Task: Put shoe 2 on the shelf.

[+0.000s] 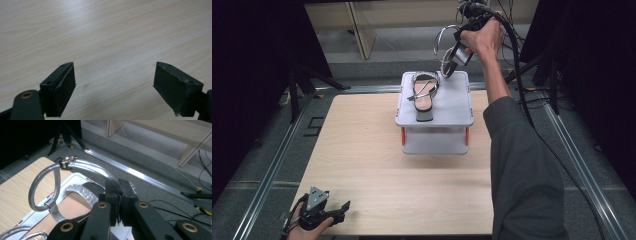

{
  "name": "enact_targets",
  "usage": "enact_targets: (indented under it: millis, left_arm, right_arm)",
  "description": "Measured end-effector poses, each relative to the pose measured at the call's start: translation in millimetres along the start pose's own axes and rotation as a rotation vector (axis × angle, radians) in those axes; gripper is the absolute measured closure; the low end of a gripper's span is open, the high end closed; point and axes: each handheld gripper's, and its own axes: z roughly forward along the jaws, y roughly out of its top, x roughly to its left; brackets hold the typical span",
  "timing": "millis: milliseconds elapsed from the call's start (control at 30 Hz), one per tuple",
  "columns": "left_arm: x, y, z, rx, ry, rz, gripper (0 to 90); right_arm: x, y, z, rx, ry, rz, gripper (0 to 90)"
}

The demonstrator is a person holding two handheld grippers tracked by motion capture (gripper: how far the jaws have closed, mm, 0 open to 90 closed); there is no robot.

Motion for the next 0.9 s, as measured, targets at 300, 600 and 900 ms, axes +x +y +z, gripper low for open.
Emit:
enact_targets:
  millis: [300,600,900]
  left_arm:
    - [-0.4,0.1,-0.3,0.006,0.002,0.007,17.1]
    - [-1.4,0.1,0.1,0.006,0.008,0.005,17.1]
    - [-1.8,-0.1,0.6,0.009,0.016,0.003,17.1]
  right_arm:
    - [3.0,-11.6,2.7,-0.003,0.017,0.039,87.3]
    - [7.8,-54.5,-4.0,0.053,0.114,-0.011,86.8]
    - [15.9,-94.2,6.8,0.086,0.168,-0.057,86.4]
